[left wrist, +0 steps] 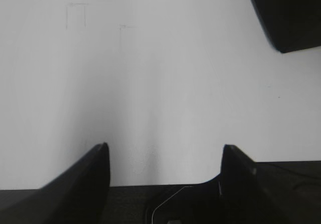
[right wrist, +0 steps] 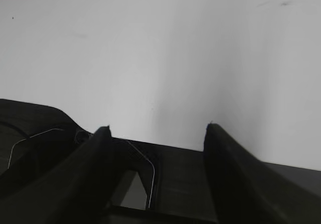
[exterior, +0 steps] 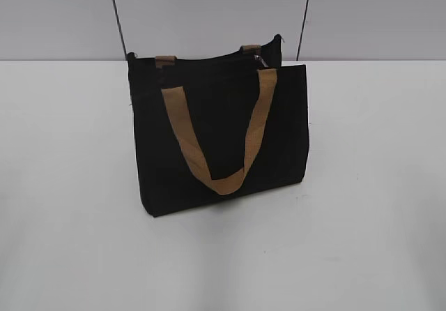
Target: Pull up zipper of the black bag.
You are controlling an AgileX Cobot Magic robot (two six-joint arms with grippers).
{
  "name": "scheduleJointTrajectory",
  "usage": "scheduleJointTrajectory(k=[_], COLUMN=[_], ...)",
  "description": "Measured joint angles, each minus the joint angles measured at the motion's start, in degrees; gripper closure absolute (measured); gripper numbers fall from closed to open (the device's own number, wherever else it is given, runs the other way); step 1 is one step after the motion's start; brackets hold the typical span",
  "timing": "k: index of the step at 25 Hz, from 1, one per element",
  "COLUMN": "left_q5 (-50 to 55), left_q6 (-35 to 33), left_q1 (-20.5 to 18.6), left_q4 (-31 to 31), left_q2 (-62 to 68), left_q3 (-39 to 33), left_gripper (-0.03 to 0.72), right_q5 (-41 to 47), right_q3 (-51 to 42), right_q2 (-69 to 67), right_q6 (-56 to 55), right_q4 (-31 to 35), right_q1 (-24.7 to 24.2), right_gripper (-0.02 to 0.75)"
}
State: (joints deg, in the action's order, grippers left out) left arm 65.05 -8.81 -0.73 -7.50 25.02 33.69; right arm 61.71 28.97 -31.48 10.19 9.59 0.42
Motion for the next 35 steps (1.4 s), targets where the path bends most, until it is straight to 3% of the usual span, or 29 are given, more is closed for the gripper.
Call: scheduleJointTrajectory(k=[23,35], left_q5=[-4.0,-3.9], left_q6=[0.0,0.0], left_q1=[0.0,0.0], left_q4=[-2.3,-2.4], left_q2=[-25.2,-25.6], left_q3=[-3.3,-3.3], left_gripper=[0.183,0.2], right_q5=[1.2,1.2], right_q3=[-1.0,-1.2], right_q2=[30.2,31.9], right_q6=[1.7,1.6], right_q4=[-0.7,-0.7], right_q1=[0.0,0.0], right_gripper=[0.288,0.288])
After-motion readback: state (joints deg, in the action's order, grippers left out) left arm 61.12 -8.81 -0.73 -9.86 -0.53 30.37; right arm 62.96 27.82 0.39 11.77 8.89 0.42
